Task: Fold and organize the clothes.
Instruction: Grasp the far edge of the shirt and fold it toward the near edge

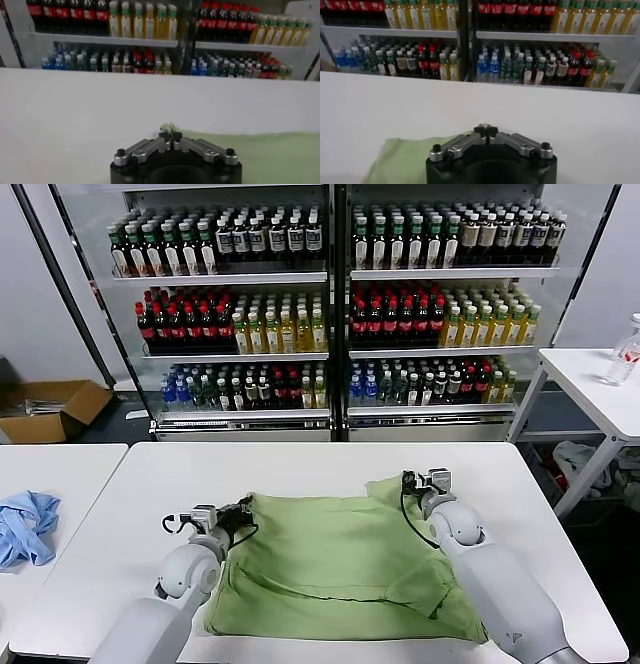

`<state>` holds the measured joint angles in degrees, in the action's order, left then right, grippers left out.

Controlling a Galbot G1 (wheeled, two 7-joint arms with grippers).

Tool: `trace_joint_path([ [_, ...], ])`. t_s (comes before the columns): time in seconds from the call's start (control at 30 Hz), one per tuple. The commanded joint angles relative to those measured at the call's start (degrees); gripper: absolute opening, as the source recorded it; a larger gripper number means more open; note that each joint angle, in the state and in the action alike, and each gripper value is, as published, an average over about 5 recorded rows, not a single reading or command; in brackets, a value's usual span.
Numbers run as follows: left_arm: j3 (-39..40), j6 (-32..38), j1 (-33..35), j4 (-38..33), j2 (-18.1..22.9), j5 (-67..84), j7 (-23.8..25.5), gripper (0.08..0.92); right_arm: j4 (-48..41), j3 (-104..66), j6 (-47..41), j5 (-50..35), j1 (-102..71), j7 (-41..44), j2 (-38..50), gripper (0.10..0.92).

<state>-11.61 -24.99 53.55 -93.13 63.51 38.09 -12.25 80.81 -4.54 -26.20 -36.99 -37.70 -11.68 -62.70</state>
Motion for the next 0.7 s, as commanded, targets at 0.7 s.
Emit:
trace_joint_path([
  [0.7, -8.2, -2.5, 22.0, -26.0, -6.1, 1.4, 0.7, 0.088, 41.1, -23.2, -1.9, -1.7, -36.8, -2.0, 10.3, 0.108],
])
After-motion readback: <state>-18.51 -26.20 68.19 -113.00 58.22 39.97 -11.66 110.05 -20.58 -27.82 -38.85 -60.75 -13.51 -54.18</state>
